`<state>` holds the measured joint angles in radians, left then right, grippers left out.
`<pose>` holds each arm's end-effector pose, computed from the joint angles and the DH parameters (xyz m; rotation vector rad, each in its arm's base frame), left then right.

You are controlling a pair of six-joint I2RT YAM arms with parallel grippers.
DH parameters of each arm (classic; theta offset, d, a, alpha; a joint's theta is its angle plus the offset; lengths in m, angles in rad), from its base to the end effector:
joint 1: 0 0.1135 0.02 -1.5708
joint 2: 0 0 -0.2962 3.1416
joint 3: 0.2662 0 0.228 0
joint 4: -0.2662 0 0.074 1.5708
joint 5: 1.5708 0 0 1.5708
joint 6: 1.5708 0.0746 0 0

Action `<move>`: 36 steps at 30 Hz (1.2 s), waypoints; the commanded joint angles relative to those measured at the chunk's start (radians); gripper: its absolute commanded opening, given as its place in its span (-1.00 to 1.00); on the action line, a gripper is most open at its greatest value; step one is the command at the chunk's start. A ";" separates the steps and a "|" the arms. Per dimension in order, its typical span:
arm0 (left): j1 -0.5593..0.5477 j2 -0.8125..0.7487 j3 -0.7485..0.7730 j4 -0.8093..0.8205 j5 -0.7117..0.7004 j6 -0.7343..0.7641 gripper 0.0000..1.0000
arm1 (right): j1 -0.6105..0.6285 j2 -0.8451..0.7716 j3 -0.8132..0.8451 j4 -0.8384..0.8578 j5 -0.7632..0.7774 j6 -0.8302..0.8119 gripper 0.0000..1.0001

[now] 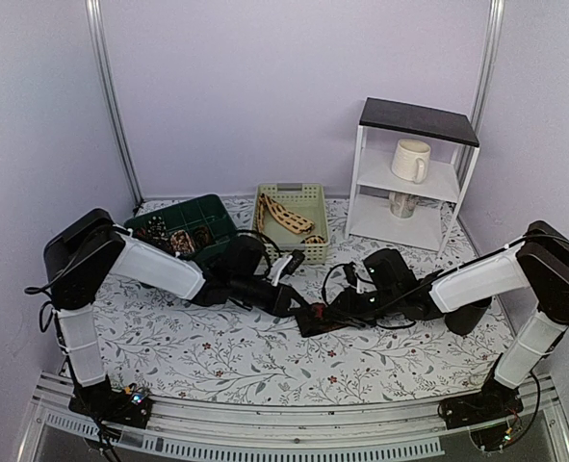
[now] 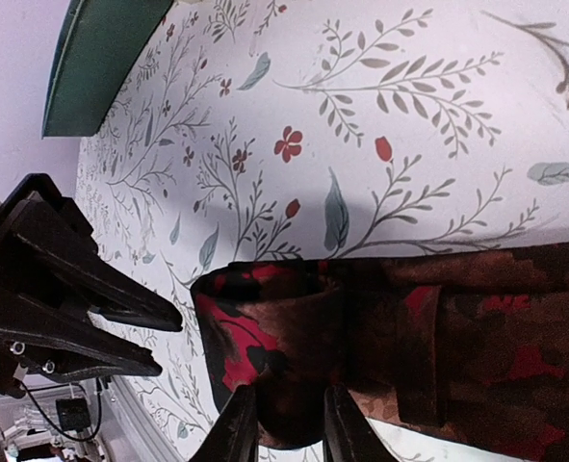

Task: Roll the ties
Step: Roll the tie at the center of the board.

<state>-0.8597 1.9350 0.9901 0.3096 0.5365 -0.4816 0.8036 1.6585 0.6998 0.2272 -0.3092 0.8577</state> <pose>0.2414 -0.3387 0.1652 0.7829 2.3082 -1.2778 0.2123 0.2529 0.1661 -0.1090 2.5710 1.1155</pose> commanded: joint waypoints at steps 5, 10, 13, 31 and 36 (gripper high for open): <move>-0.008 -0.063 -0.072 0.018 -0.062 0.051 -0.66 | -0.004 0.022 -0.022 0.046 -0.075 0.128 -0.55; -0.009 -0.071 -0.095 0.009 -0.106 0.188 -0.15 | -0.001 0.049 -0.018 0.047 -0.060 0.138 -0.55; -0.015 -0.070 -0.120 0.025 -0.140 0.284 0.15 | -0.001 0.064 -0.011 0.045 -0.050 0.122 -0.55; -0.056 -0.061 -0.185 0.182 -0.109 0.796 0.44 | -0.004 0.082 0.006 0.038 -0.056 0.072 -0.56; -0.056 -0.025 -0.144 0.158 -0.138 0.854 0.47 | -0.007 0.086 0.014 0.035 -0.061 0.067 -0.56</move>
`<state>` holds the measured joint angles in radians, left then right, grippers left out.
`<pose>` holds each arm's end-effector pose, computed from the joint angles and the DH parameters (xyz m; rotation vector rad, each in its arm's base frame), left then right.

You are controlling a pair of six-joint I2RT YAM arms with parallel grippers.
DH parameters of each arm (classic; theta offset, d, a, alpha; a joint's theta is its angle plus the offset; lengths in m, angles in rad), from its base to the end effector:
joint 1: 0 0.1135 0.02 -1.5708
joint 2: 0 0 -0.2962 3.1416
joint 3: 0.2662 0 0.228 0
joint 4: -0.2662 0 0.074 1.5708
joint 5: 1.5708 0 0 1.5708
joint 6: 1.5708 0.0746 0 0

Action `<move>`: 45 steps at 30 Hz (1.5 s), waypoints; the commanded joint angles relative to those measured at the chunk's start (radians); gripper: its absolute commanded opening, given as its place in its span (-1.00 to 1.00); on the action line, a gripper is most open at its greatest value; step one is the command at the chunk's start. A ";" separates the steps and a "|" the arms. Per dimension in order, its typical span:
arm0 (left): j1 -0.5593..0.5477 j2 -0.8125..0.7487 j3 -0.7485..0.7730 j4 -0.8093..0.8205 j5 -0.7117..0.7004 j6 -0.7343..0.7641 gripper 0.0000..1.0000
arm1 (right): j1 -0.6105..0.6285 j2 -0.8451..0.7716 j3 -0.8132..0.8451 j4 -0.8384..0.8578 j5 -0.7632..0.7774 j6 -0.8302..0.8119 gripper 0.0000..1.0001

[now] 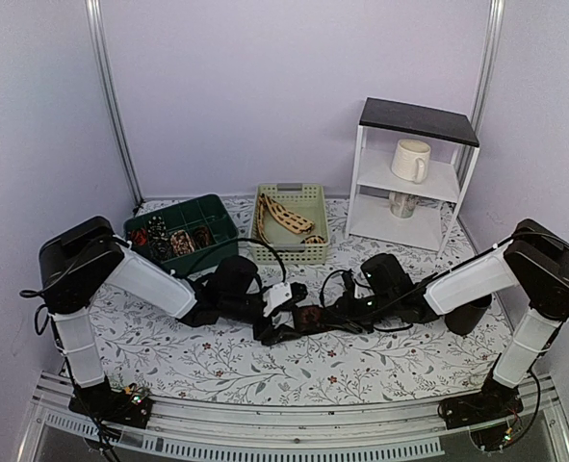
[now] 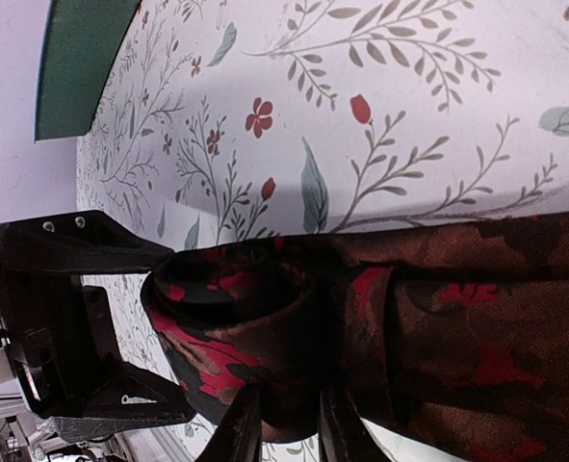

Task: Roll the ties
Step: Roll the tie at the center of the board.

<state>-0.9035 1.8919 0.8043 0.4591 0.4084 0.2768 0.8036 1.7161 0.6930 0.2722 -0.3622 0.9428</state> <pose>0.2144 -0.3200 0.1439 1.4439 1.7309 -0.7936 0.2126 0.2586 0.1519 -0.0258 2.6365 1.1845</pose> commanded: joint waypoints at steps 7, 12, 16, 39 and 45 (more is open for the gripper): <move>-0.012 0.051 0.090 -0.046 0.005 0.138 0.48 | -0.009 0.030 0.043 -0.029 -0.007 -0.034 -0.56; -0.012 0.092 0.128 -0.080 0.009 0.162 0.48 | -0.010 0.037 0.052 -0.034 -0.009 -0.041 -0.56; -0.013 0.121 0.155 -0.115 0.007 0.174 0.42 | -0.011 0.046 0.057 -0.036 -0.012 -0.044 -0.56; -0.002 0.008 0.106 -0.183 -0.069 0.140 0.34 | -0.024 0.112 0.096 -0.029 -0.047 -0.068 -0.55; 0.006 -0.074 0.015 -0.133 -0.116 0.071 0.35 | -0.023 0.143 0.139 -0.030 -0.056 -0.063 -0.55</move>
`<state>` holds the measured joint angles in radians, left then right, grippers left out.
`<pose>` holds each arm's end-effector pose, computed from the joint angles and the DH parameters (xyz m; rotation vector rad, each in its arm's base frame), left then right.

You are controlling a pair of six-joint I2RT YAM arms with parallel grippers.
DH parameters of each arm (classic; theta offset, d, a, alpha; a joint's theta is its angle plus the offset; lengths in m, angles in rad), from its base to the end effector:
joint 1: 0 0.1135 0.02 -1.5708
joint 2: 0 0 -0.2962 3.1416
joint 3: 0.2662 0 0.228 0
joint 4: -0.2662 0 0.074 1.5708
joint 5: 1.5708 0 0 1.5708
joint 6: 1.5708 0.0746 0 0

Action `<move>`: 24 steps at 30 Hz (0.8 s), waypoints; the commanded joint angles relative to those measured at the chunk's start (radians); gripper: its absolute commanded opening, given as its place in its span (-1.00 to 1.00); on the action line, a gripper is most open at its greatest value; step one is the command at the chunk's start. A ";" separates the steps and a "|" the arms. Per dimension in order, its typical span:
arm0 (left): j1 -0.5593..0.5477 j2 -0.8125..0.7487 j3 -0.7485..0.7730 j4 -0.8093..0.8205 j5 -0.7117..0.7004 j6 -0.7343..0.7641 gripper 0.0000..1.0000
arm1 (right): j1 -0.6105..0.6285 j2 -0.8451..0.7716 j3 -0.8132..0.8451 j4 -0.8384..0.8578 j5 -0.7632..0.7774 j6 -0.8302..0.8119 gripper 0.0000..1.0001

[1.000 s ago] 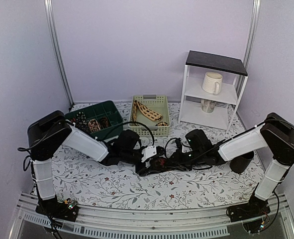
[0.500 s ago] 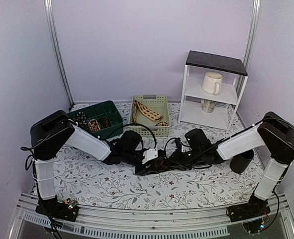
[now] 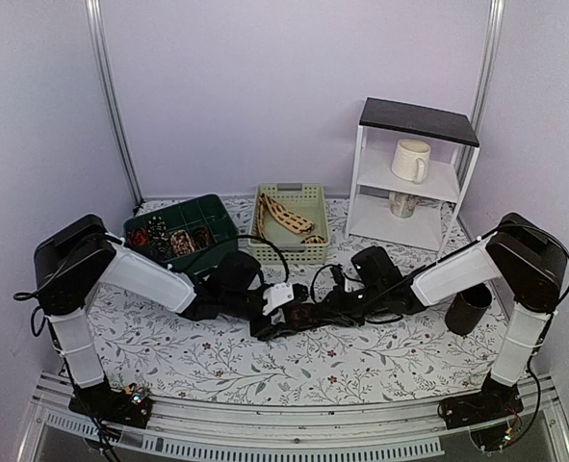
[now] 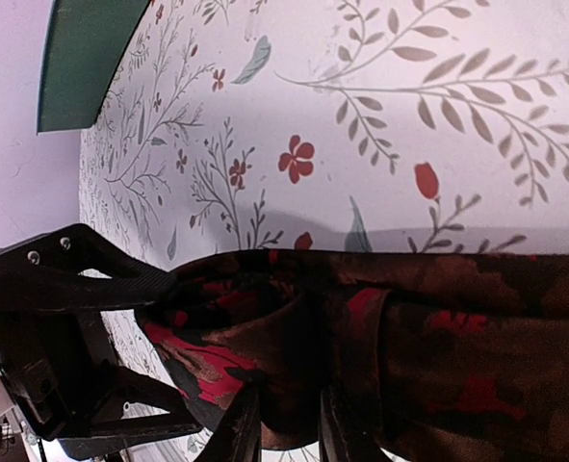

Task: Roll the ties
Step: Roll the tie at the center of the board.

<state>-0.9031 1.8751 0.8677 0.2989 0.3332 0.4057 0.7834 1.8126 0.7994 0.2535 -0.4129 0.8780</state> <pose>0.2202 -0.3187 0.1481 1.5458 1.7217 -0.6372 0.2349 0.2763 0.1481 -0.1117 2.6343 1.2035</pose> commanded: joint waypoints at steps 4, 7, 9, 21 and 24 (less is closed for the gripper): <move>0.027 -0.107 -0.073 -0.013 -0.070 -0.131 0.36 | -0.003 0.059 0.053 -0.017 -0.004 0.001 -0.55; 0.052 -0.139 -0.101 -0.037 -0.063 -0.203 0.36 | -0.003 0.074 0.080 -0.026 -0.012 -0.001 -0.55; 0.064 -0.150 -0.116 -0.048 -0.062 -0.240 0.36 | -0.003 0.085 0.101 -0.038 -0.016 -0.014 -0.55; 0.197 -0.253 -0.273 0.009 -0.091 -0.556 -1.00 | 0.020 0.199 0.240 -0.090 -0.064 -0.043 -0.55; 0.205 -0.245 -0.288 0.020 -0.085 -0.578 -1.00 | 0.025 0.202 0.262 -0.096 -0.056 -0.040 -0.54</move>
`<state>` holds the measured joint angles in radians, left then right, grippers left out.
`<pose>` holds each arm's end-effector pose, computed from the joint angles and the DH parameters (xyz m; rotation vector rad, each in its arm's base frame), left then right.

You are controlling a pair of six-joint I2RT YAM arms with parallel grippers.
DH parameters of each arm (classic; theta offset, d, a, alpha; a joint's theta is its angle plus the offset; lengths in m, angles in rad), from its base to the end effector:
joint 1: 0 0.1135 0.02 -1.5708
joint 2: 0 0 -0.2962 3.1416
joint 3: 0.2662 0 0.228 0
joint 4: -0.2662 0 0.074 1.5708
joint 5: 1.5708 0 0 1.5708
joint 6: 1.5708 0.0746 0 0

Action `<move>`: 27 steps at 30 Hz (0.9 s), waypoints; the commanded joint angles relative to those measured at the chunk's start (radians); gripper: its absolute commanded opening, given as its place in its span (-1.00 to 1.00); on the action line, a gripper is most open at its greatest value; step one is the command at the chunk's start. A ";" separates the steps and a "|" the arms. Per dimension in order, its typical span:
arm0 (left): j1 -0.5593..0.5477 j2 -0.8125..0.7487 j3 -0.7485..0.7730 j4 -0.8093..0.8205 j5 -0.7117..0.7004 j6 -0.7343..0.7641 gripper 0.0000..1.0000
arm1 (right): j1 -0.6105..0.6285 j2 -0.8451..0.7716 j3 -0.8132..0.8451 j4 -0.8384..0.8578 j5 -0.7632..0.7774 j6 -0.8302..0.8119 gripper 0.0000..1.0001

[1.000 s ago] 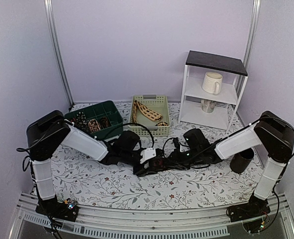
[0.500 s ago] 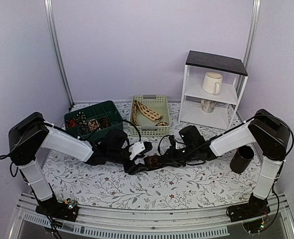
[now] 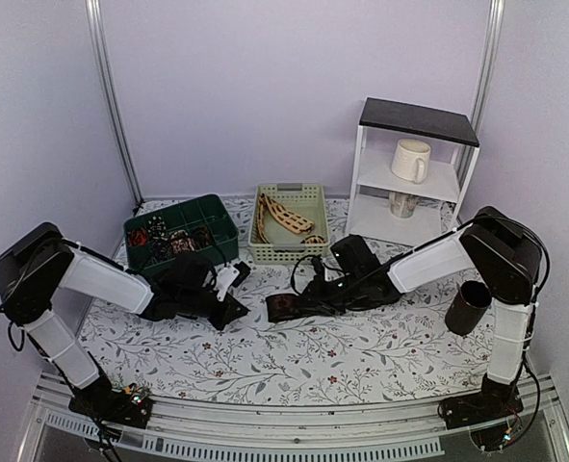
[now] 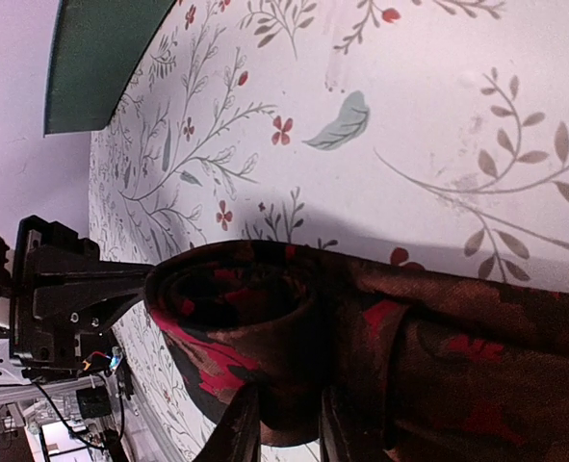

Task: Roll the ties
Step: Roll the tie at the center of the board.

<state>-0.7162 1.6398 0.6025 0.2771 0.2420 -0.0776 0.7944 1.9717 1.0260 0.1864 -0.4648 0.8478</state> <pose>0.2221 -0.2170 0.1492 0.8723 2.2394 -0.6672 0.2669 0.3195 0.1461 -0.1973 2.6388 1.2523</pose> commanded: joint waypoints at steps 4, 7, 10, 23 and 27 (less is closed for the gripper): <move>0.018 0.046 -0.008 0.073 0.008 -0.122 -1.00 | 0.015 0.025 0.045 -0.040 0.021 -0.007 -0.52; 0.018 0.099 0.017 0.107 0.030 -0.128 -1.00 | 0.014 0.009 0.053 -0.064 0.035 -0.020 -0.44; 0.020 0.156 0.052 0.113 0.049 -0.140 -1.00 | 0.013 -0.007 0.058 -0.075 0.040 -0.034 -0.42; 0.019 0.250 0.094 0.194 0.155 -0.191 -1.00 | -0.001 0.043 0.109 -0.105 0.034 -0.069 -0.54; 0.018 0.283 0.122 0.217 0.209 -0.214 -1.00 | -0.004 0.059 0.107 -0.105 0.037 -0.068 -0.55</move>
<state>-0.7002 1.8721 0.6956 0.4812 0.3798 -0.2600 0.7979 1.9812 1.1137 0.0933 -0.4385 0.7925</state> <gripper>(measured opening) 0.003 0.226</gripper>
